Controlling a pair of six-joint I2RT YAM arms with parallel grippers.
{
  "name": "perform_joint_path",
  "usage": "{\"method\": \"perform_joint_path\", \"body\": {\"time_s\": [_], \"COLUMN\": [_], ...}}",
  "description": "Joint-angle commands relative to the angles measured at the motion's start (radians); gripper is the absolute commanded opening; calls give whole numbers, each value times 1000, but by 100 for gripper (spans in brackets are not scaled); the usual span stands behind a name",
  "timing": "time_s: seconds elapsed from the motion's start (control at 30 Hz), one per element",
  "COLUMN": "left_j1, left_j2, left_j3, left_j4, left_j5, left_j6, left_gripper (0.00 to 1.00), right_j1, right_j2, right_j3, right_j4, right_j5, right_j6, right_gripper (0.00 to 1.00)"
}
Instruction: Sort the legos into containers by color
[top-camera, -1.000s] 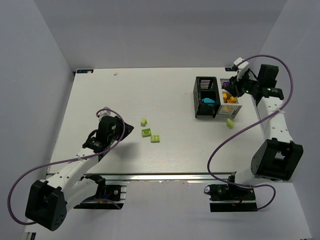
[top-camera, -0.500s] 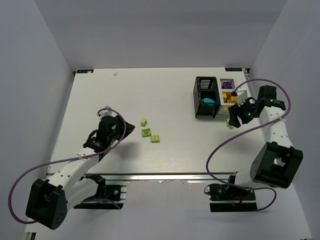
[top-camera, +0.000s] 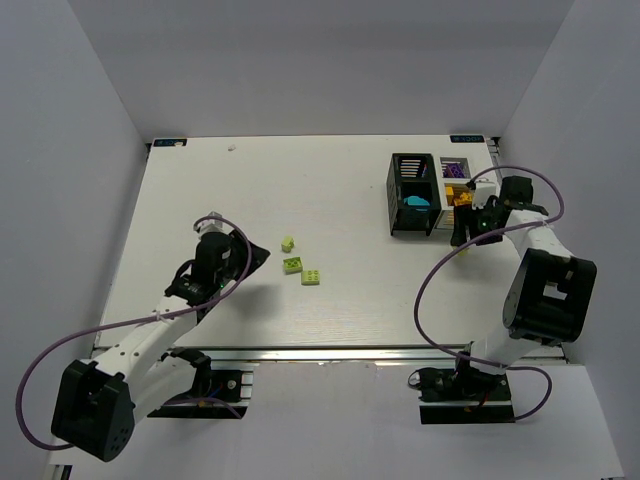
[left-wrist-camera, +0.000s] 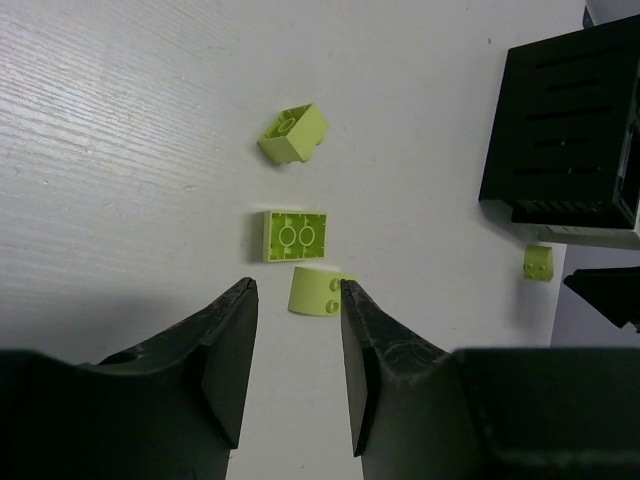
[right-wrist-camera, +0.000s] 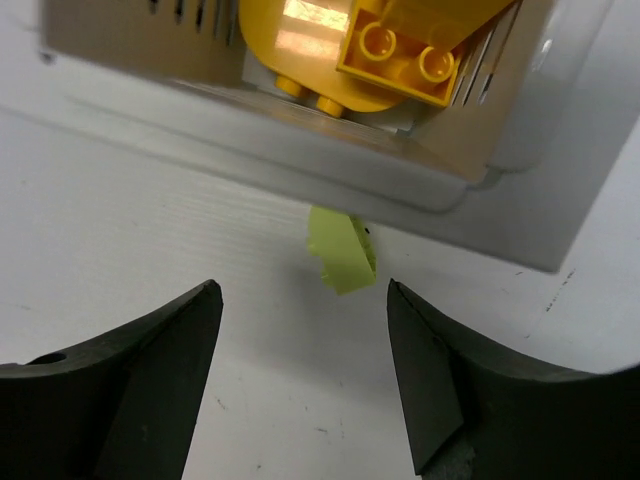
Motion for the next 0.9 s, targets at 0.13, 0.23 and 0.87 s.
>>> {"method": "perform_joint_path", "body": {"time_s": [0.13,0.23,0.87], "left_j1": [4,4,4], "left_j2": [-69,-74,-68], "left_j3": [-27,-32,-18], "left_j4": [-5,-6,-15], "left_j5": [-21,-24,-28], "left_j6": [-27,-32,-32], "left_gripper": [49,50,50], "right_j1": [4,7,52], "right_j2": [58,65,116], "right_j3": [-35,-41,5], "right_j4": [125,137,64], "right_j5": [98,101,155], "right_j6": [87,110,137], "right_gripper": [67,60,53]}}
